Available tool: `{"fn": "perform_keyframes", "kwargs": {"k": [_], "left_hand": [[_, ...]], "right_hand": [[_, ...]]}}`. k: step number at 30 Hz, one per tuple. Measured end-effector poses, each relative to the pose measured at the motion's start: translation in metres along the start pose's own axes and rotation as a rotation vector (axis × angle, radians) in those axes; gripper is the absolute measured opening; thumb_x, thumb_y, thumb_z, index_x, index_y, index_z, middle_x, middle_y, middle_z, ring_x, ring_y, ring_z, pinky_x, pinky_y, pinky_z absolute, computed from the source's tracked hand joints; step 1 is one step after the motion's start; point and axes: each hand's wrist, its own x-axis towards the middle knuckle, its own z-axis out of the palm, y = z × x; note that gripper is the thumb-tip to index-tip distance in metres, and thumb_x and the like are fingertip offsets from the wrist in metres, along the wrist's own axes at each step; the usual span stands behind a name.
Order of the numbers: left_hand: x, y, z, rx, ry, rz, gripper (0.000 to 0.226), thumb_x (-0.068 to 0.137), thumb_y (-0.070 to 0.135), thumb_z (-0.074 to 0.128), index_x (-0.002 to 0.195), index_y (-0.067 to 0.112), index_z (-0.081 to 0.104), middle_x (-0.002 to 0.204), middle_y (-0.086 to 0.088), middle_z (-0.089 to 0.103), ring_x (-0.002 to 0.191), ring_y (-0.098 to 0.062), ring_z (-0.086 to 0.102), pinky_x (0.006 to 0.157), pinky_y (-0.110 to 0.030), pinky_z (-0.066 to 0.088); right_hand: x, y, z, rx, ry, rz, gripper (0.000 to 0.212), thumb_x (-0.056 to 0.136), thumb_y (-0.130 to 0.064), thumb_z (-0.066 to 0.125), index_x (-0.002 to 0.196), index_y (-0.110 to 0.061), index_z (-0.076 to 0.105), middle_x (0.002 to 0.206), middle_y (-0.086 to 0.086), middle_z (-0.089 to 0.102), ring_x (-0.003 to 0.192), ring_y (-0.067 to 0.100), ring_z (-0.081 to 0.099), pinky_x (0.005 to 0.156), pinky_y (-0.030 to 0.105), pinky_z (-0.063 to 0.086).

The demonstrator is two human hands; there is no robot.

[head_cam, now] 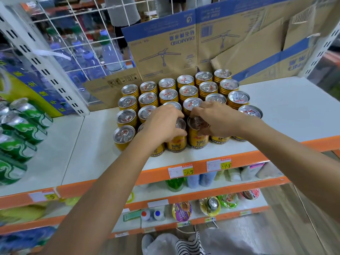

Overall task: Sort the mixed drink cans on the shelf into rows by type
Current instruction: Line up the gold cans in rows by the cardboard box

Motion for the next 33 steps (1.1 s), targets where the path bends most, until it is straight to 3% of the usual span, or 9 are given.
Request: {"fn": "perform_keyframes", "kwargs": {"k": [4,10,13,18,25,30,33], "left_hand": [[0.000,0.001,-0.001,0.011,-0.012,-0.006,0.062,0.082,0.046,0.068,0.136,0.022,0.051,0.136,-0.005,0.052,0.124,-0.023,0.047,0.093,-0.036,0.043],[0.003,0.012,-0.006,0.082,-0.003,0.018,0.064,0.083,0.051,0.064,0.137,0.022,0.048,0.133,-0.007,0.050,0.122,-0.026,0.048,0.092,-0.039,0.045],[0.010,0.027,-0.009,0.039,0.042,0.053,0.059,0.084,0.052,0.061,0.133,0.021,0.051,0.127,-0.007,0.052,0.119,-0.027,0.049,0.090,-0.040,0.047],[0.025,0.049,-0.008,0.053,-0.012,0.109,0.059,0.085,0.050,0.062,0.136,0.022,0.048,0.134,-0.005,0.050,0.123,-0.026,0.047,0.087,-0.038,0.044],[0.035,0.053,-0.007,0.056,-0.081,0.097,0.059,0.083,0.048,0.065,0.135,0.023,0.050,0.136,-0.007,0.046,0.126,-0.025,0.043,0.090,-0.038,0.041],[0.039,0.055,-0.004,0.047,-0.081,0.103,0.070,0.082,0.044,0.068,0.143,0.034,0.035,0.136,-0.009,0.044,0.125,-0.032,0.044,0.088,-0.041,0.045],[0.039,0.058,-0.005,0.066,-0.107,0.112,0.071,0.084,0.042,0.067,0.145,0.039,0.030,0.134,-0.011,0.043,0.123,-0.033,0.045,0.087,-0.040,0.044]], "right_hand": [[0.000,0.003,0.005,-0.020,0.017,-0.002,0.062,0.083,-0.045,0.065,0.132,-0.015,0.042,0.121,0.010,0.050,0.110,0.032,0.048,0.083,0.038,0.040],[-0.011,0.021,-0.004,0.166,0.043,0.031,0.052,0.081,-0.045,0.067,0.126,-0.024,0.051,0.117,0.004,0.053,0.112,0.026,0.046,0.092,0.043,0.042],[-0.023,0.038,-0.007,0.060,0.060,0.110,0.045,0.079,-0.041,0.066,0.117,-0.021,0.054,0.112,0.008,0.056,0.108,0.032,0.051,0.087,0.045,0.046],[-0.036,0.051,-0.001,-0.007,-0.055,0.200,0.077,0.075,-0.046,0.073,0.140,-0.025,0.038,0.122,0.011,0.054,0.115,0.033,0.050,0.088,0.045,0.048],[-0.037,0.056,0.001,0.000,-0.016,0.195,0.071,0.077,-0.047,0.071,0.138,-0.027,0.042,0.121,0.007,0.054,0.117,0.029,0.048,0.087,0.043,0.048],[-0.037,0.061,0.007,0.041,0.005,0.180,0.072,0.076,-0.049,0.071,0.139,-0.028,0.043,0.120,0.007,0.056,0.115,0.029,0.048,0.090,0.044,0.046],[-0.040,0.067,0.007,0.135,0.011,0.169,0.062,0.074,-0.053,0.070,0.129,-0.029,0.052,0.111,0.006,0.059,0.105,0.028,0.052,0.086,0.043,0.046]]}}
